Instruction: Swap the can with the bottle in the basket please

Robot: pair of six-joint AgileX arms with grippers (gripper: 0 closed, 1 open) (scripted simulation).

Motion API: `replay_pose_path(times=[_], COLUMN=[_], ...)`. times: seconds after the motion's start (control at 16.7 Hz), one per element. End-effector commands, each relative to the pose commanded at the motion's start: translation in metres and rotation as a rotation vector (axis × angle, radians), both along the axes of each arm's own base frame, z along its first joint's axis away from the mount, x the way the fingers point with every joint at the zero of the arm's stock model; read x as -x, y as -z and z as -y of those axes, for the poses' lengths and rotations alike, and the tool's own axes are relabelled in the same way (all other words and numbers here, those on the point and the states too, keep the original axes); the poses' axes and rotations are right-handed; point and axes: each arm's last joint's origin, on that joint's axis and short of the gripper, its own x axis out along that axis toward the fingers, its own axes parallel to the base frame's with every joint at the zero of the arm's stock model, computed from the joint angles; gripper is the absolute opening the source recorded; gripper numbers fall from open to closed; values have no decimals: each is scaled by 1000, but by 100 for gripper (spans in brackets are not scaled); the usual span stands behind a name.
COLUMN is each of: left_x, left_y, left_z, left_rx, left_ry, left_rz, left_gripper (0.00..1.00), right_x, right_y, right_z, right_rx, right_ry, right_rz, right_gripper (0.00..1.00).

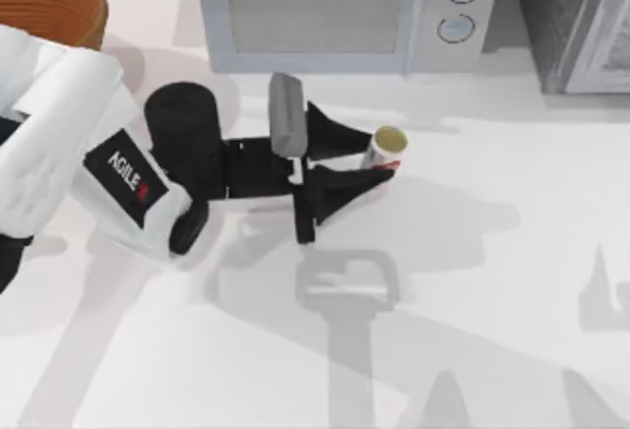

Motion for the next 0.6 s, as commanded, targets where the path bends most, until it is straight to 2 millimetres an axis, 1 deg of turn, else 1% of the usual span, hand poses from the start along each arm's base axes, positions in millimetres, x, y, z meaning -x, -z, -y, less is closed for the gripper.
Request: replay_pose_path(times=[0.12,0.24,0.3,0.6], left_x=[1,2,2,2], left_y=[19,31,33,33], left_z=[5,8,9,9], left_rx=[-3,-4,-5,-5], left_ry=[42,66,72,72], left_rz=[-6,-10,-11,-11], left_gripper=[0,0,0,0], right_x=[0,0,0,0], right_y=[0,0,0,0], right_z=[0,0,0,0], right_rx=[0,0,0,0], right_ry=[0,0,0,0], right_rz=[0,0,0,0], right_gripper=[100,100,100,100])
